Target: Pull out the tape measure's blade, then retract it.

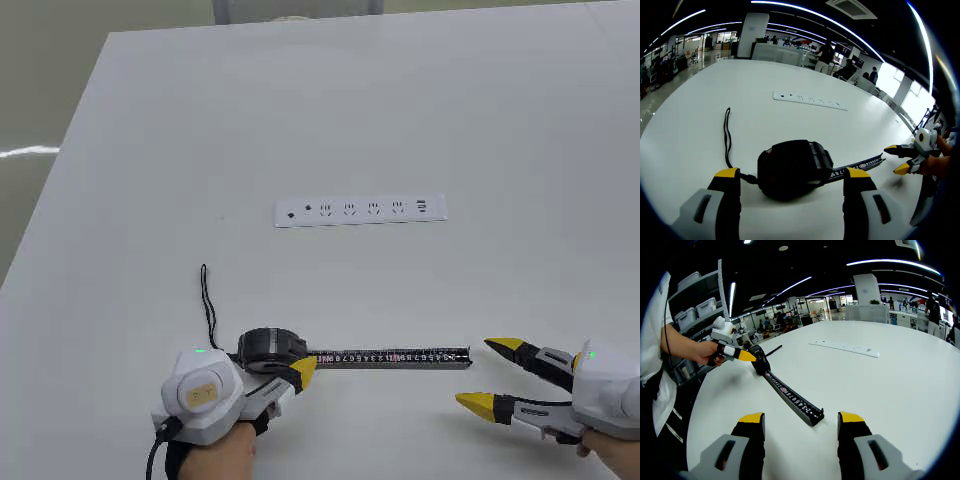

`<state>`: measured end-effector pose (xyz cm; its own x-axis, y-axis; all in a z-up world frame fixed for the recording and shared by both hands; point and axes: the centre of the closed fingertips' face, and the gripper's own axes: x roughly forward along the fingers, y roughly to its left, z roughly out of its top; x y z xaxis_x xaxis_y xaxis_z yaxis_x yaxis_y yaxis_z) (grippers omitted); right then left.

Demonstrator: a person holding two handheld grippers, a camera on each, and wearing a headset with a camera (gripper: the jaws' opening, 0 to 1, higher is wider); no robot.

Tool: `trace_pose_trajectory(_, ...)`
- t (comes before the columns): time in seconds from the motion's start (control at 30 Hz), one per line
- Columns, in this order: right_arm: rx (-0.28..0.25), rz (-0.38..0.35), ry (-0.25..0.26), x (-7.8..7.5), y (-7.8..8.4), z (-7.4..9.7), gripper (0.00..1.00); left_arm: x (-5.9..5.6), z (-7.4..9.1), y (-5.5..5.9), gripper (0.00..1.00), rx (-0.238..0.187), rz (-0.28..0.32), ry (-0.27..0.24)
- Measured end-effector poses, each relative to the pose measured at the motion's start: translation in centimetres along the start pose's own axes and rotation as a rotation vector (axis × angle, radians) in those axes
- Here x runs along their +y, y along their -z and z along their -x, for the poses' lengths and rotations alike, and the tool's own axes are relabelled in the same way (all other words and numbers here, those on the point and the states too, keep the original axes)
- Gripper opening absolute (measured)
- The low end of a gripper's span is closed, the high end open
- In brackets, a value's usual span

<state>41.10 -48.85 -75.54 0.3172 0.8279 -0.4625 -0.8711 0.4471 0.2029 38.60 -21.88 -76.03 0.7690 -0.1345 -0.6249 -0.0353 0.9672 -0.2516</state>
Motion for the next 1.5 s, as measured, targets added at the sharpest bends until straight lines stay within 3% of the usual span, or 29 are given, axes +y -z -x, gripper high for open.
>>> trace_pose_trajectory(0.43,0.007,-0.006,-0.005,-0.3,0.4,-0.2,0.57,-0.3,-0.6,-0.5,0.76,-0.015,0.018,-0.021)
trace_pose_trajectory(0.73,0.008,-0.002,-0.018,-0.4,0.6,-0.9,0.56,-0.3,-0.9,-0.7,0.69,-0.012,0.07,-0.026)
trace_pose_trajectory(1.5,0.011,0.0,-0.031,-0.5,0.7,-1.4,0.53,-0.2,-1.2,-0.4,0.63,0.004,0.058,-0.044)
